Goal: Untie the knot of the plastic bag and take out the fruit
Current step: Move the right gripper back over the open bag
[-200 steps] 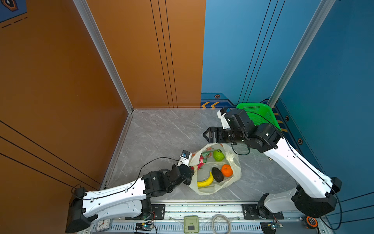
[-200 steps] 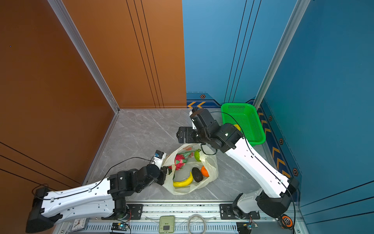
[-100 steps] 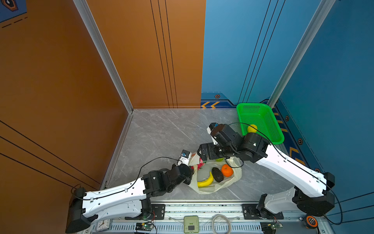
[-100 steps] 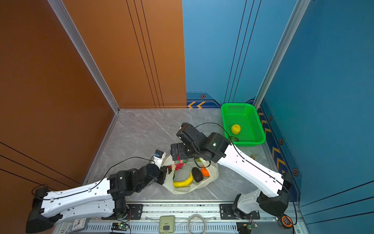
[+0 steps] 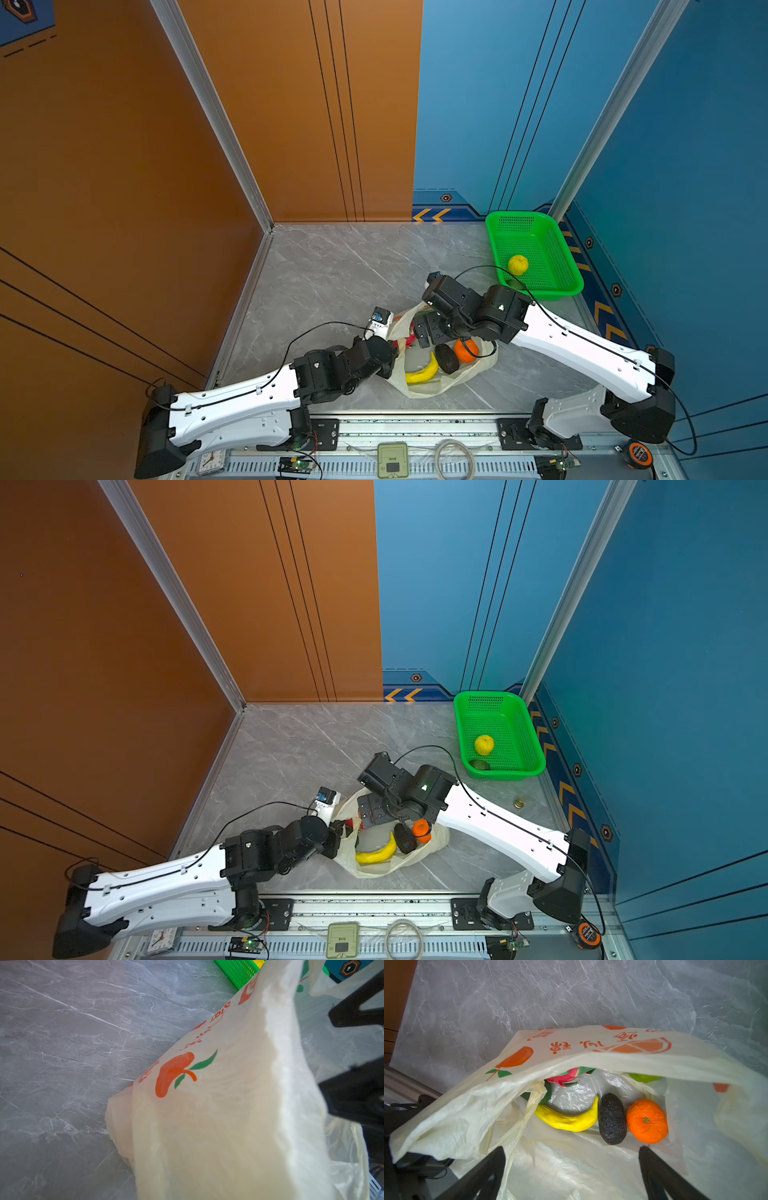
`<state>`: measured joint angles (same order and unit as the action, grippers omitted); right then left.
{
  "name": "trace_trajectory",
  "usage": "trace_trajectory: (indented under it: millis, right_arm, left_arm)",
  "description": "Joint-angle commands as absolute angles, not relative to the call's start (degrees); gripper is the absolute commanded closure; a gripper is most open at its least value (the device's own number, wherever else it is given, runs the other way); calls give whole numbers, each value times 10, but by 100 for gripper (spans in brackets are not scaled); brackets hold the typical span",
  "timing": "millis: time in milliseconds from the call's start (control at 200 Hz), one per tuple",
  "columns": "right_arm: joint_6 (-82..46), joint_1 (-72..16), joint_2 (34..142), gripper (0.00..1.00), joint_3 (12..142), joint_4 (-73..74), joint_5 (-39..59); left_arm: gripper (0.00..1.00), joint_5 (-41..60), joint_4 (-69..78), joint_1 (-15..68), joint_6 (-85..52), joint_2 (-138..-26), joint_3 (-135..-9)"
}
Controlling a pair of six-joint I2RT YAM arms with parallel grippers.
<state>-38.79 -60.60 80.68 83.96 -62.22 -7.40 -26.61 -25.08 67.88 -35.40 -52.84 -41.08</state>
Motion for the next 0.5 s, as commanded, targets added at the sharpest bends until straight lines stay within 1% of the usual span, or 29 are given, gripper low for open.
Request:
trace_trajectory:
  millis: [0, 160, 360, 496]
  right_arm:
    - [-380, -636, 812, 0, 835, -656, -123]
    - [-392, -689, 813, 0, 841, -681, -177]
    - [-412, -737, 808, 0, 810, -686, -205]
    - [-416, -751, 812, 0, 785, -686, -213]
  left_arm:
    - [100, -278, -252, 673, -344, -528, -433]
    - [100, -277, -252, 672, -343, -529, -436]
    - [100, -277, -253, 672, -343, -527, -435]
    - [100, -276, -252, 670, -343, -526, -434]
